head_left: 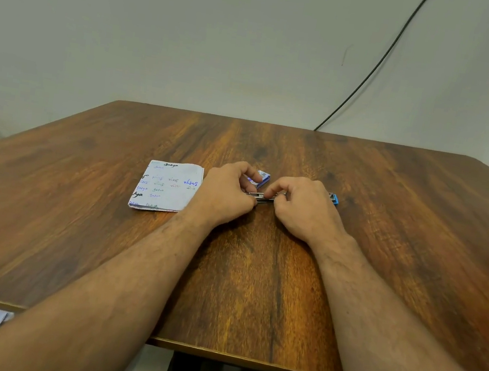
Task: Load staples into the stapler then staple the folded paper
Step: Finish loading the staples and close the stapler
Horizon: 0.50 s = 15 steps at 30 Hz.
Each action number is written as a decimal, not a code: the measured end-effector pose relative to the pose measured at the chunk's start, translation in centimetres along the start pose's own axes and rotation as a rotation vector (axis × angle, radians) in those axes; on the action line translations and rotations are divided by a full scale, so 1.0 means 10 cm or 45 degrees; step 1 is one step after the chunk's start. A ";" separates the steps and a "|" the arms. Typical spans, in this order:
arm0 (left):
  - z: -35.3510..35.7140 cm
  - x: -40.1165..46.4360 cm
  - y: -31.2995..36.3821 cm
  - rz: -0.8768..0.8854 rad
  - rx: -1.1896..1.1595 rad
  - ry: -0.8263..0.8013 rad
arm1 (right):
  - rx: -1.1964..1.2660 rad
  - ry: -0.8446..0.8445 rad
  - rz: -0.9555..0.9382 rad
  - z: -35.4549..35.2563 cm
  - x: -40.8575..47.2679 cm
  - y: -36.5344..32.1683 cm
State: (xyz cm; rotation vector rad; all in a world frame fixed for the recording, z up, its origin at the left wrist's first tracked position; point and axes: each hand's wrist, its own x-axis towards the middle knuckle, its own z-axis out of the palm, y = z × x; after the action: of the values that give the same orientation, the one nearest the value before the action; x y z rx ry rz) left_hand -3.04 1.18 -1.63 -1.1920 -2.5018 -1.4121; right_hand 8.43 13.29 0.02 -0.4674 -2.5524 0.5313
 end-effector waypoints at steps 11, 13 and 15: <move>0.00 0.00 -0.01 0.056 0.015 0.003 | -0.016 -0.027 -0.053 0.01 -0.01 -0.02; -0.01 0.00 0.00 0.061 0.014 0.004 | -0.011 -0.040 -0.065 0.00 -0.02 -0.02; -0.02 -0.01 0.00 0.063 0.013 0.005 | -0.019 -0.060 -0.072 0.00 -0.02 -0.03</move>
State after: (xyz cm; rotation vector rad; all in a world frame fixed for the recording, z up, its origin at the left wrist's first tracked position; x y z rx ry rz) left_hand -3.03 1.02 -1.56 -1.2392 -2.4557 -1.3866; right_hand 8.56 12.96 0.07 -0.3914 -2.6076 0.5086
